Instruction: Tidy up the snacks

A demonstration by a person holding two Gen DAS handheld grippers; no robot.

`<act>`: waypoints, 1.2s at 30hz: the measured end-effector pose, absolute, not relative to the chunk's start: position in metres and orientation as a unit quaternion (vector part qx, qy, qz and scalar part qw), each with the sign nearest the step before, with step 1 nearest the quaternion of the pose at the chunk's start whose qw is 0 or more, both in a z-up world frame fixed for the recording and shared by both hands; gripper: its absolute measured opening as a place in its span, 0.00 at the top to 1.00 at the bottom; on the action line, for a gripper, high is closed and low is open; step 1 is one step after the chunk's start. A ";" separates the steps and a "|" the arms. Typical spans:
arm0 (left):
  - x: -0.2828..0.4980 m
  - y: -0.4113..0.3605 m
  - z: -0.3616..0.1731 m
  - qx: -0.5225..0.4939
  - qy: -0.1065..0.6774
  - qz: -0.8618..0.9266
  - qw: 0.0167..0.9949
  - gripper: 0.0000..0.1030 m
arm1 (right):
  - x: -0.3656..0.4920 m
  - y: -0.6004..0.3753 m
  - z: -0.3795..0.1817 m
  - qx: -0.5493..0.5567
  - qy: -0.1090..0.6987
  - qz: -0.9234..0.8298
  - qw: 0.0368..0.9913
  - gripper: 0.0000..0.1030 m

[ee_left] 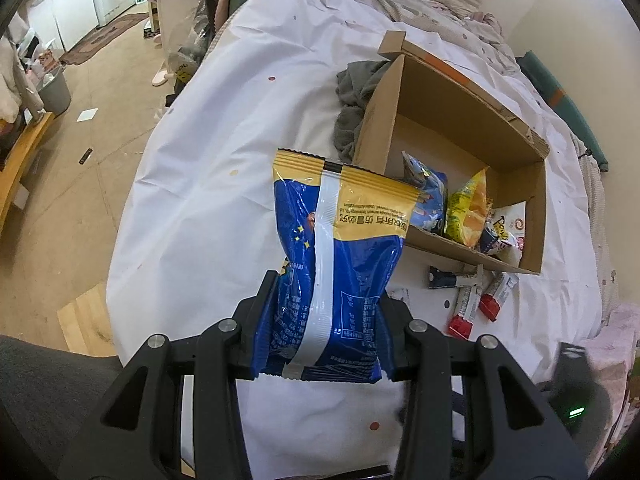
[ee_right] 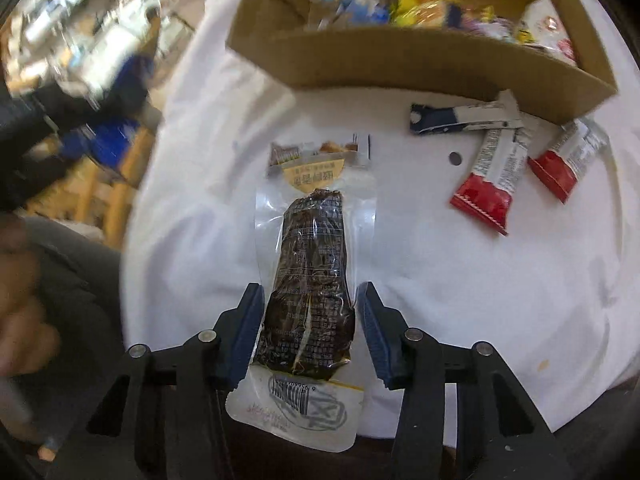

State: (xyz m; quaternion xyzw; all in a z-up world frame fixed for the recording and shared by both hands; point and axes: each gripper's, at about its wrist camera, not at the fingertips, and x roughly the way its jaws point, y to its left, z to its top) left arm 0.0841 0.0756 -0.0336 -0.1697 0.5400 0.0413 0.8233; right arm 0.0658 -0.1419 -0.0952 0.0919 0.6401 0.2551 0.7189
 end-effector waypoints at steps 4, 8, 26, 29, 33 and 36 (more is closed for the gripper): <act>0.087 0.070 -0.029 -0.152 0.532 0.044 0.832 0.63 | 0.078 -0.179 -0.067 0.139 0.609 0.261 0.736 0.51; 0.099 0.063 -0.023 -0.142 0.531 0.037 0.834 0.63 | 0.100 -0.202 -0.044 0.157 0.580 0.246 0.761 0.69; 0.128 0.048 -0.030 -0.155 0.536 0.018 0.829 0.63 | 0.122 -0.158 -0.134 0.095 0.682 0.183 0.701 0.33; 0.125 0.049 -0.026 -0.154 0.531 0.016 0.833 0.63 | 0.123 -0.127 -0.149 0.046 0.686 0.162 0.708 0.25; 0.123 0.054 -0.019 -0.166 0.521 0.013 0.837 0.63 | 0.124 -0.097 -0.166 -0.021 0.679 0.121 0.723 0.14; 0.122 0.057 -0.017 -0.174 0.520 0.012 0.836 0.63 | 0.117 -0.085 -0.172 -0.060 0.659 0.110 0.742 0.12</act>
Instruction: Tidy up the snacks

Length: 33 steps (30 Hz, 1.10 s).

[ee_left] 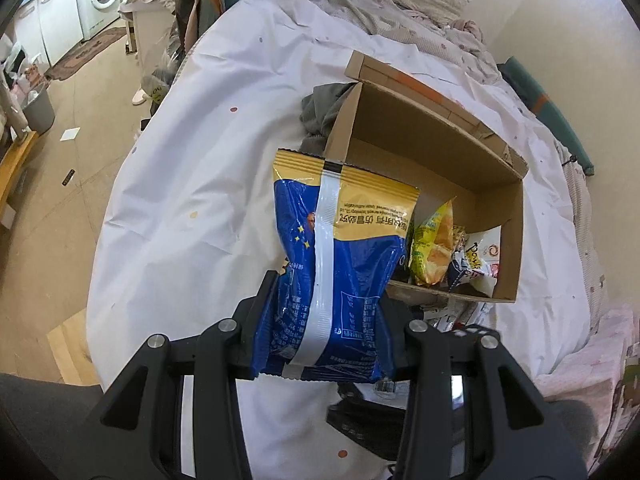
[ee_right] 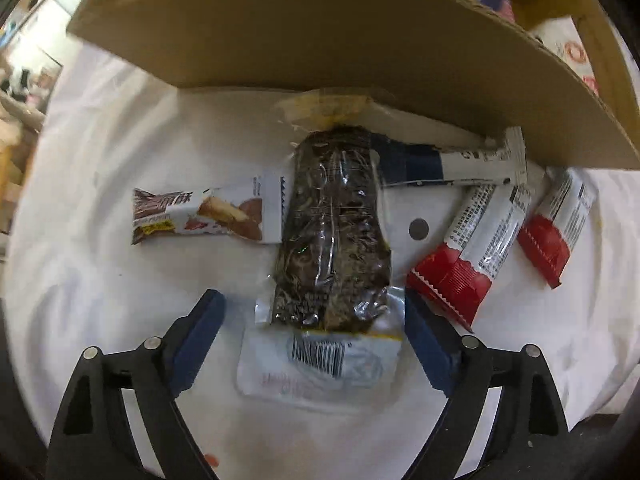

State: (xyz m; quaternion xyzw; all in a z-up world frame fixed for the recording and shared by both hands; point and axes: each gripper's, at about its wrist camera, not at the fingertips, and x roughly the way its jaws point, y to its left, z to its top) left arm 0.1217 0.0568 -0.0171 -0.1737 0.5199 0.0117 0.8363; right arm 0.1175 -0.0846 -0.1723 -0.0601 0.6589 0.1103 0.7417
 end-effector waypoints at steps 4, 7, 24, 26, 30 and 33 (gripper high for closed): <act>0.121 0.059 -0.016 -0.183 0.520 0.007 0.834 0.63 | 0.109 -0.081 -0.168 -0.079 0.638 0.125 0.755 0.40; 0.122 0.057 -0.015 -0.185 0.520 0.003 0.834 0.63 | 0.103 -0.088 -0.160 -0.058 0.641 0.144 0.752 0.84; 0.121 0.055 -0.019 -0.171 0.519 0.018 0.837 0.62 | 0.069 -0.159 -0.073 0.139 0.591 0.233 0.759 0.86; 0.121 0.054 -0.019 -0.165 0.518 0.021 0.839 0.63 | 0.078 -0.172 -0.058 0.146 0.574 0.241 0.769 0.86; 0.123 0.051 -0.017 -0.156 0.512 0.023 0.845 0.63 | 0.089 -0.194 -0.031 0.165 0.533 0.245 0.793 0.86; 0.131 0.044 -0.013 -0.140 0.506 0.024 0.851 0.63 | 0.108 -0.206 -0.008 0.148 0.500 0.226 0.823 0.86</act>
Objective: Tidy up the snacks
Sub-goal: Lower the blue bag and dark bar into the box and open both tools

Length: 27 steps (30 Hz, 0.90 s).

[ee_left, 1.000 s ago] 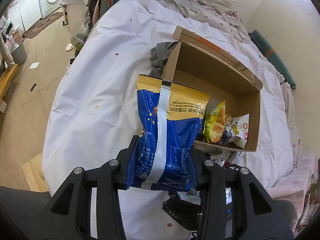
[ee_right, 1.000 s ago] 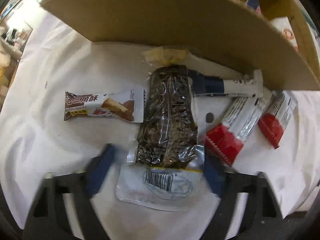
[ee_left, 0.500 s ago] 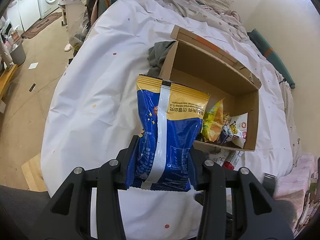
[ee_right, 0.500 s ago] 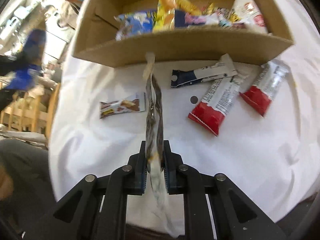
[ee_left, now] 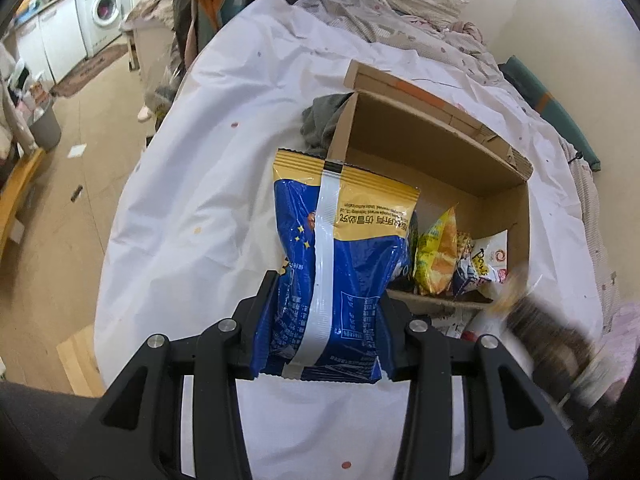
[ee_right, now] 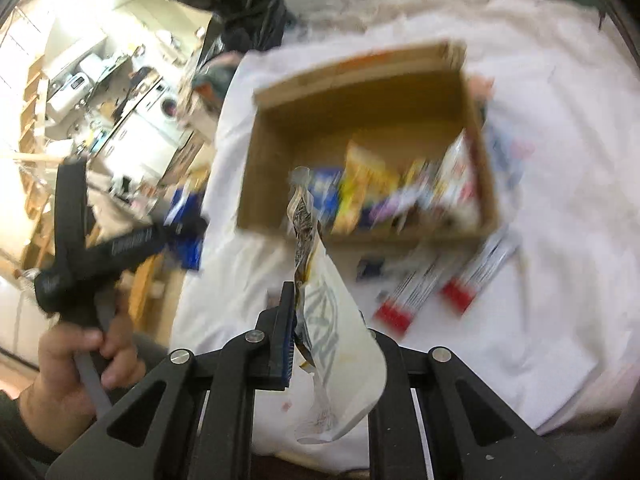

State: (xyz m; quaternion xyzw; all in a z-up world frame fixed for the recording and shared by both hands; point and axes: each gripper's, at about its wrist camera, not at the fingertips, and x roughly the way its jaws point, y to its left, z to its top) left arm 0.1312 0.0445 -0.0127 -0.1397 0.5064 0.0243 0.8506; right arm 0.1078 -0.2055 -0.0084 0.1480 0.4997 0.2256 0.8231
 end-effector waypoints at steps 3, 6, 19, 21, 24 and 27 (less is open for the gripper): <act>0.144 0.036 -0.010 -0.125 0.510 0.015 0.851 0.63 | 0.133 -0.216 -0.001 0.140 0.484 0.210 0.838 0.86; 0.158 0.027 -0.008 -0.111 0.513 0.010 0.851 0.63 | 0.162 -0.222 0.001 0.133 0.475 0.194 0.848 0.86; 0.216 -0.006 -0.029 -0.062 0.499 -0.011 0.864 0.63 | 0.223 -0.225 -0.051 0.120 0.479 0.144 0.858 0.86; 0.219 -0.007 -0.035 -0.061 0.502 -0.011 0.863 0.63 | 0.226 -0.224 -0.055 0.116 0.483 0.142 0.856 0.86; 0.223 -0.007 -0.040 -0.068 0.507 -0.016 0.859 0.63 | 0.228 -0.225 -0.061 0.122 0.491 0.140 0.851 0.86; 0.225 -0.009 -0.042 -0.057 0.506 -0.010 0.861 0.62 | 0.232 -0.225 -0.065 0.125 0.497 0.136 0.848 0.86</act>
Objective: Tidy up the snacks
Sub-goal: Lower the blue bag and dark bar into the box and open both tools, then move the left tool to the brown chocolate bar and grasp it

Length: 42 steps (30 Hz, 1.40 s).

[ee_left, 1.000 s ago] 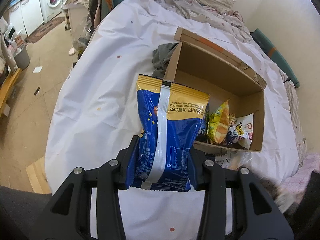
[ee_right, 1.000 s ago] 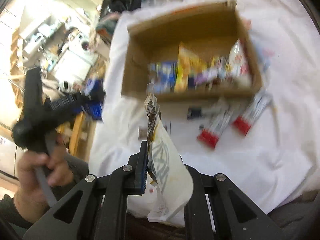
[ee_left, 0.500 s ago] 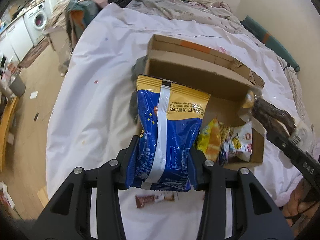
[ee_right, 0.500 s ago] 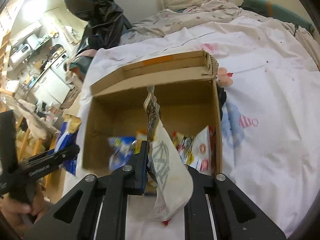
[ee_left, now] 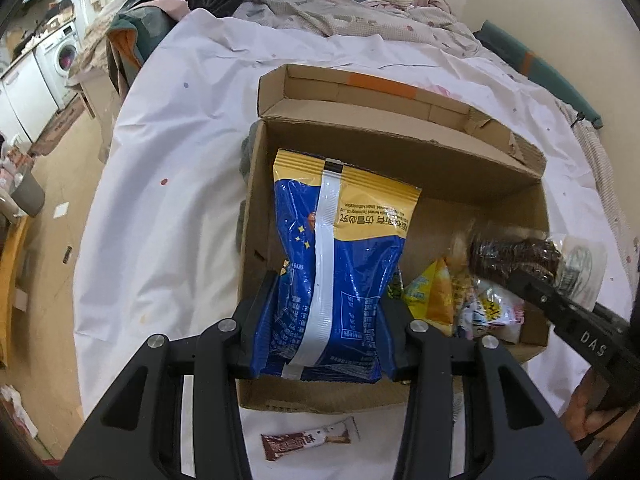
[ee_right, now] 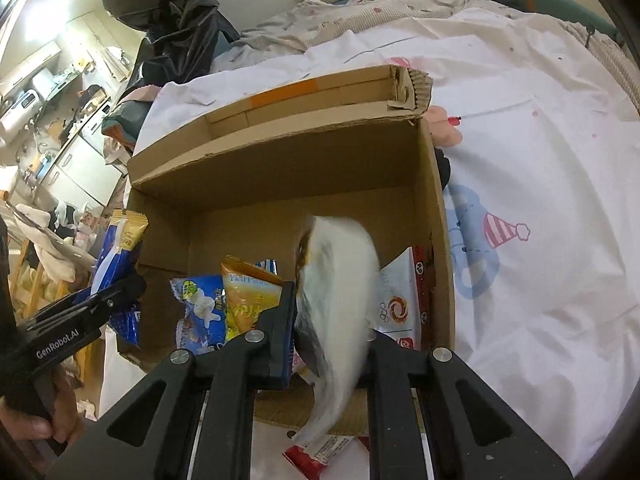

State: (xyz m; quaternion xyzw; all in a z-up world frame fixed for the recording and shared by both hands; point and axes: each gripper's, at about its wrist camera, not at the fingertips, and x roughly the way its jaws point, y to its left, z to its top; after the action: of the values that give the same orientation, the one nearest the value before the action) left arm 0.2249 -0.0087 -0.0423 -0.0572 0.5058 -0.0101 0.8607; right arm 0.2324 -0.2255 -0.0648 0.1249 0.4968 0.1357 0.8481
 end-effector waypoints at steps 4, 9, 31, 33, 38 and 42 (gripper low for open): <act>0.226 -0.009 -0.045 -0.070 0.513 -0.016 0.856 0.61 | 0.234 -0.225 -0.068 0.133 0.504 0.136 0.843 0.85; 0.224 -0.012 -0.043 -0.071 0.508 -0.020 0.858 0.59 | 0.236 -0.221 -0.074 0.136 0.521 0.143 0.831 0.82; 0.210 -0.010 -0.027 -0.071 0.473 -0.012 0.878 0.09 | 0.228 -0.228 -0.046 0.122 0.472 0.129 0.864 0.07; 0.208 -0.010 -0.026 -0.065 0.466 -0.012 0.882 0.09 | 0.228 -0.230 -0.045 0.126 0.472 0.129 0.863 0.07; 0.201 -0.010 -0.020 -0.055 0.452 -0.012 0.890 0.09 | 0.224 -0.239 -0.043 0.157 0.472 0.129 0.858 0.07; 0.191 -0.005 -0.013 -0.049 0.440 -0.005 0.897 0.09 | 0.210 -0.242 -0.028 0.148 0.456 0.135 0.867 0.07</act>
State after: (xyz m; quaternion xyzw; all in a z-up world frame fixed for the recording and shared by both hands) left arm 0.1913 -0.0048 -0.0129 -0.0489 0.4402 -0.0053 0.8966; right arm 0.2103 -0.2423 -0.0276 0.1479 0.4562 0.1355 0.8670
